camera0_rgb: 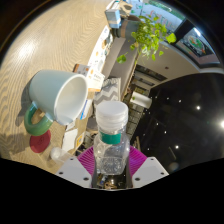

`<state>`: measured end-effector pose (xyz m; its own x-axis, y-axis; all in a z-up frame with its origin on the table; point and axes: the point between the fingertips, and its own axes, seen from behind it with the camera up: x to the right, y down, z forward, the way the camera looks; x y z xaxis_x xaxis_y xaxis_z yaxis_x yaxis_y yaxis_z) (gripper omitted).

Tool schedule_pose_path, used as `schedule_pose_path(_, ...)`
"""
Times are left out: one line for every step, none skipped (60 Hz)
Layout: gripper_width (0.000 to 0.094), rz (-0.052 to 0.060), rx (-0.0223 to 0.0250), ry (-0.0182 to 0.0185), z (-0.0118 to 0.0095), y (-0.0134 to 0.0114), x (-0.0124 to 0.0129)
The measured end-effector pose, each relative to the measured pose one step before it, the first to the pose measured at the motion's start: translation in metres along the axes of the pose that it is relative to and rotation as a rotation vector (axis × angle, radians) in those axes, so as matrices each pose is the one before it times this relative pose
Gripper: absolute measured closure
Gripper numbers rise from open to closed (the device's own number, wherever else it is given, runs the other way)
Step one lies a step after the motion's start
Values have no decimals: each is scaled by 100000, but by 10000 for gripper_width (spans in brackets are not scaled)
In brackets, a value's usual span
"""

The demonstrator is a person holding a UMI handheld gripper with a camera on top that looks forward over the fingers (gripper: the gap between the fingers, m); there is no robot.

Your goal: Pour water

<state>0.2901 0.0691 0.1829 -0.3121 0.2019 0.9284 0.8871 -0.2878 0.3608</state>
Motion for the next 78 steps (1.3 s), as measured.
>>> schedule_pose_path(537, 3288, 319, -387, -108, 124, 249)
schedule_pose_path(537, 3503, 308, -464, -105, 130, 272)
schedule_pose_path(536, 2826, 142, 159, -193, 84, 444)
schedule_pose_path(537, 4165, 322, -978, -67, 226, 366)
schedule_pose_path(537, 4666, 111, -558, -54, 222, 297)
schedule_pose_path(537, 4889, 175, -556, -113, 132, 384)
schedule_pose_path(535, 5365, 464, -951, -116, 76, 283)
schedule_pose_path(535, 5669, 608, -1388, -116, 94, 221)
schedule_pose_path(534, 5823, 314, -1249, -108, 110, 302)
schedule_pose_path(536, 5961, -6, -939, -106, 161, 343)
schedule_pose_path(535, 5423, -258, -234, -304, -8, 394)
schedule_pose_path(535, 4883, -87, -824, -339, -192, 372)
schedule_pose_path(536, 5889, 676, -2147, 110, 345, 258)
schedule_pose_path(532, 5800, 84, -1447, -80, 169, 233)
schedule_pose_path(531, 5978, 44, -1283, -73, 158, 208)
schedule_pose_path(530, 6098, 217, -1677, -72, 100, 118)
schedule_pose_path(529, 6019, 439, -1941, -69, 86, 28)
schedule_pose_path(530, 6065, 351, -1926, -48, 83, -170)
schedule_pose_path(531, 4804, 53, -1178, -594, -164, 106)
schedule_pose_path(532, 5482, 484, -2147, 532, 405, -17)
schedule_pose_path(532, 4957, -75, -1316, 51, 361, 58)
schedule_pose_path(532, 4543, -203, -1275, 61, 363, 50)
schedule_pose_path(532, 4156, -169, -1454, 55, 339, 7)
schedule_pose_path(532, 3929, -173, -1600, -105, 140, -237)
schedule_pose_path(532, 3728, 128, -1792, 66, 360, -98)
schedule_pose_path(531, 3540, 161, -1709, 161, 352, -137)
schedule_pose_path(532, 3344, 36, -1485, 167, 402, -60)
schedule_pose_path(532, 3091, -144, -1327, 172, 469, -30)
schedule_pose_path(532, 2998, -334, -1292, 216, 527, -12)
schedule_pose_path(532, 2940, -498, -1301, -6, 425, -215)
schedule_pose_path(531, 2833, -386, -1398, 293, 462, -175)
schedule_pose_path(532, 2991, -456, -1558, 301, 495, -144)
schedule_pose_path(531, 3093, -429, -1569, 291, 505, -152)
schedule_pose_path(531, 2938, -510, -1497, 267, 530, -134)
schedule_pose_path(531, 2664, -631, -1405, 247, 590, -110)
schedule_pose_path(531, 2367, -680, -1319, 277, 585, -138)
schedule_pose_path(531, 2251, -688, -1366, 146, 732, -141)
schedule_pose_path(531, 1634, -599, -1342, 426, 430, -172)
schedule_pose_path(531, 1819, -319, -1021, 275, 797, -294)
schedule_pose_path(531, 855, -448, -563, 186, 424, -109)
schedule_pose_path(531, 759, -526, -709, 276, 498, -26)
schedule_pose_path(532, 592, -555, -675, 326, 539, -69)
schedule_pose_path(532, 462, -462, -687, 281, 512, -57)
schedule_pose_path(531, 432, -410, -687, 272, 482, -30)
schedule_pose_path(531, 566, -260, -668, 290, 591, 52)
schedule_pose_path(531, 540, -492, -427, 215, 499, -15)
schedule_pose_path(531, 509, -431, -344, 247, 452, 3)
schedule_pose_path(531, 615, -570, -398, 223, 490, -2)
schedule_pose_path(532, 732, -625, -552, 212, 471, -31)
schedule_pose_path(531, 859, -531, -606, 210, 433, -68)
schedule_pose_path(528, 887, -470, -535, 202, 420, -75)
schedule_pose_path(528, 803, -350, -642, 238, 363, 115)
schedule_pose_path(529, 698, -430, -453, 278, 403, -196)
schedule_pose_path(528, 679, -458, -568, 181, 343, -103)
schedule_pose_path(529, 612, -415, -518, 167, 342, -88)
schedule_pose_path(529, 475, -442, -371, 167, 327, -72)
schedule_pose_path(528, 264, -432, -188, 162, 322, -4)
schedule_pose_path(528, 68, -422, -53, 156, 335, 0)
schedule_pose_path(528, 90, -371, -251, -45, 250, 218)
schedule_pose_path(528, 92, -204, -143, 132, 412, -195)
schedule_pose_path(526, 147, -286, -239, 104, 303, -87)
schedule_pose_path(527, 267, -387, -212, 118, 348, -92)
schedule_pose_path(527, 433, -701, -110, 160, 406, -82)
schedule_pose_path(521, 643, -980, -11, 114, 527, -42)
schedule_pose_path(518, 929, 772, 299, -192, 43, 2)
schedule_pose_path(515, 1068, 2359, -7, -17, -408, -31)
schedule_pose_path(507, 408, -779, -76, 75, 239, 263)
schedule_pose_path(506, 558, -73, 259, -5, 112, -41)
schedule_pose_path(500, 472, 830, 29, -27, -113, -39)
schedule_pose_path(497, 121, 263, 22, 12, 68, -32)
schedule_pose_path(488, -27, 158, 21, 12, 44, -20)
schedule_pose_path(480, -44, 470, -22, -2, -31, 3)
schedule_pose_path(470, -105, 186, 7, 14, 35, -15)
schedule_pose_path(463, -80, -112, 23, -23, 116, -7)
schedule_pose_path(454, -47, -298, 37, -12, 118, 24)
schedule_pose_path(446, -6, -816, 152, -1, 237, 15)
schedule_pose_path(435, -8, -1850, -146, -28, 211, 95)
schedule_pose_path(416, -39, -2107, -201, 59, 491, -63)
